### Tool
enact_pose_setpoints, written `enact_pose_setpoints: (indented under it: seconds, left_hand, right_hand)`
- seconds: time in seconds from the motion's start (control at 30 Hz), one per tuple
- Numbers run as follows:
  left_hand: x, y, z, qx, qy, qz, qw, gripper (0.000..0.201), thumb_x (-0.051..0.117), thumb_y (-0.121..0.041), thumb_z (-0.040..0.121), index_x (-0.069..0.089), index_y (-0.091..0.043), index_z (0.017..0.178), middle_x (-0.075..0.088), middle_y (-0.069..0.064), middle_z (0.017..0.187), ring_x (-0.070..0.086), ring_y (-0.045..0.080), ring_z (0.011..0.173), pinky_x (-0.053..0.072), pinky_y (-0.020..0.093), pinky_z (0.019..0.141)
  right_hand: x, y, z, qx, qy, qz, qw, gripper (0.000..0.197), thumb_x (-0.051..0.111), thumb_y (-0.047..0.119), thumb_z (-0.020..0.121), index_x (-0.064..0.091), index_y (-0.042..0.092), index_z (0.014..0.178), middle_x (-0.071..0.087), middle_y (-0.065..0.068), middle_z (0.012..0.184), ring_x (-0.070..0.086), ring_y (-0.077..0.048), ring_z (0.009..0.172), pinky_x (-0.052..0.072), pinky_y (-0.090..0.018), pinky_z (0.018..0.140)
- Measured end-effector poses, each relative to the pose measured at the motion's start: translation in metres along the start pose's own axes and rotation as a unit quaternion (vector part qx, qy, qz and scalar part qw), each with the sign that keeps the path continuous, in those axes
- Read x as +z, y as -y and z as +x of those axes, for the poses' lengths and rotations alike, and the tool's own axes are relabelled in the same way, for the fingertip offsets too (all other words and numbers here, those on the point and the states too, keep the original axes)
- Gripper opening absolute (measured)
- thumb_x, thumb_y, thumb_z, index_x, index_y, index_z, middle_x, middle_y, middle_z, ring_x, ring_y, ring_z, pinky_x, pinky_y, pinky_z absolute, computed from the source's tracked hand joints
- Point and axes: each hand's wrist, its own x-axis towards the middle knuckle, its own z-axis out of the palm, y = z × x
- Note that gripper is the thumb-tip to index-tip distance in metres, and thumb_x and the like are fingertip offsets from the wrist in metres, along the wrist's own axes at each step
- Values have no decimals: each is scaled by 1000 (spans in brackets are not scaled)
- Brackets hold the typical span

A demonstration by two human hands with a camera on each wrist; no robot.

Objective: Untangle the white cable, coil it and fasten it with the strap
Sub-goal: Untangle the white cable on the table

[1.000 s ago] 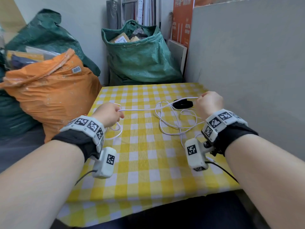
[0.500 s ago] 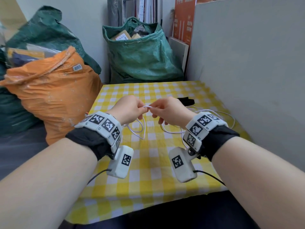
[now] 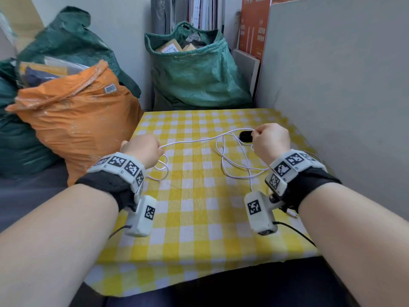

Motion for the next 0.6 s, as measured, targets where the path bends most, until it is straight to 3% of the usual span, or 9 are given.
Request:
enact_pose_setpoints:
  seconds: [0.1,0.17,0.23,0.3,0.37,0.43,0.5,0.57,0.6]
  left_hand:
    - [-1,-4,-1,20,-5,-23,1000,34,43,-35,97,60,-21,72,63,3,82,53,26,88,37,42,92]
    - [-2,-6,0,42,-16,-48,998,36,46,-32,97,59,-19,66,61,4,74,55,26,81,42,35,76]
    - [-3,-11,0,67,-21,-78,994,37,47,-30,96,59,-15,65,61,6,70,54,25,72,40,32,63]
    - [-4,-19,-3,94,-13,-116,989,37,49,-32,96,57,-19,63,64,4,71,54,18,67,38,29,58]
    - [-7,-29,-7,125,-3,-156,980,32,50,-33,95,58,-22,66,61,-6,66,52,7,62,36,23,54]
    - [-10,-40,-12,158,10,-181,971,29,52,-33,94,63,-18,72,59,-10,66,52,4,62,37,20,55]
    - [-13,-46,-16,176,25,-199,964,25,55,-32,93,67,-17,76,63,-9,69,55,7,64,40,21,57]
    - [-15,-47,-17,175,27,-205,963,20,57,-29,91,70,-17,81,66,-6,73,58,9,68,44,23,61]
    - [-15,-46,-16,170,24,-202,964,18,59,-27,90,71,-17,82,67,-4,74,59,11,69,45,24,62]
  right_hand:
    - [4,11,-5,-20,40,-79,996,24,45,12,92,66,9,102,65,-14,110,57,-32,95,43,-29,73]
    - [8,20,-12,-65,44,-89,993,31,47,15,91,59,11,119,54,-12,126,54,-32,109,42,-32,84]
    - [10,29,-20,-126,56,-66,988,46,51,18,91,46,15,137,42,-8,140,47,-28,123,39,-33,97]
    - [13,41,-28,-198,90,-51,975,53,53,21,93,38,20,144,40,-4,145,42,-23,130,36,-34,104]
    - [17,52,-34,-251,128,-46,958,51,53,24,94,40,22,143,45,-3,144,43,-20,131,36,-33,106]
    - [21,57,-37,-272,153,-39,949,43,52,26,95,49,20,137,54,-2,137,51,-19,123,40,-31,102]
    - [21,58,-38,-268,158,-14,950,30,51,25,94,64,17,121,67,-2,110,62,-19,96,51,-34,89]
    - [20,55,-37,-255,149,20,955,22,53,24,93,71,13,101,64,0,82,58,-16,70,55,-37,74]
    - [19,53,-35,-249,136,28,959,21,54,23,93,71,11,94,61,0,75,55,-15,65,53,-35,69]
